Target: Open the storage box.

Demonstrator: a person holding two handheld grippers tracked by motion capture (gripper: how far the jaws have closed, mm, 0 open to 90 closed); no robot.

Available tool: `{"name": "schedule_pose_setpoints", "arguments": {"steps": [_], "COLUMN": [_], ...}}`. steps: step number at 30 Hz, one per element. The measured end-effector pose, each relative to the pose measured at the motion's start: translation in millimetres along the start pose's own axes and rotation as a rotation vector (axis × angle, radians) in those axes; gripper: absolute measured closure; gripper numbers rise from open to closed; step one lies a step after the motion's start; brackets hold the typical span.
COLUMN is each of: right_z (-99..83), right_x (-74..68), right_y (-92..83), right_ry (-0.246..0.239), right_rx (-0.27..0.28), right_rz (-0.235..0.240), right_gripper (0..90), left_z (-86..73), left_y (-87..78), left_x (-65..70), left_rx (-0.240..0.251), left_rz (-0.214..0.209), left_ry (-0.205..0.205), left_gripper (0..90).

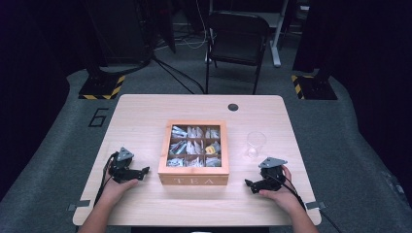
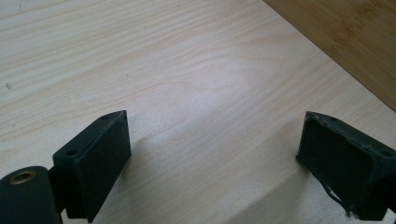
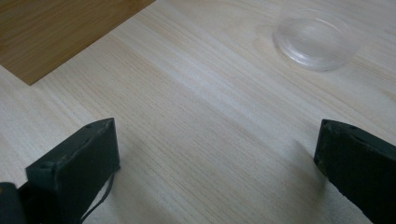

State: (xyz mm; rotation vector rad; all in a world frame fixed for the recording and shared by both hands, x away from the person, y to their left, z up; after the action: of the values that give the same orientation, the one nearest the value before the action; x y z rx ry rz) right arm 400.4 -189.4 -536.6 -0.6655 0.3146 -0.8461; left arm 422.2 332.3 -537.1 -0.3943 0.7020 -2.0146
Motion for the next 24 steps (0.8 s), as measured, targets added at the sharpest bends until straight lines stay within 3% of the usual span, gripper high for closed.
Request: {"name": "schedule_pose_setpoints", "arguments": {"steps": [19,24], "right_z": [1.0,1.7], "right_x": [-0.8,-0.6], "right_y": [1.1,0.2], "right_ry": [0.002,0.013], "right_rx": [0.001,0.002], "right_rz": [-0.007,-0.017], "right_gripper": [0.0,3.6], "left_z": [-1.0,-1.5], "left_y": [-2.6,-3.3], "left_x": [3.0,4.0], "left_rx": [-0.012,0.009], "left_rz": [0.017,0.021], "left_ry": [-0.014,-0.016], "left_gripper": [9.4,15.4]}}
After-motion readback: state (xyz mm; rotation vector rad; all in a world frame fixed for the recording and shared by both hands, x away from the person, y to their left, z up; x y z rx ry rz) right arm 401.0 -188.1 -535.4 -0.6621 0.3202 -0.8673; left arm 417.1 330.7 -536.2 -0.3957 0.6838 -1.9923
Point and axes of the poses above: each handheld gripper's, and its own axes: y roughly forward along the jaws, z roughly out of its top, x roughly to its right, the point moved 1 cm from there along y, roughly forward along the jaws, and after that the axes turned 4 degrees about x, right-handed, at the moved point
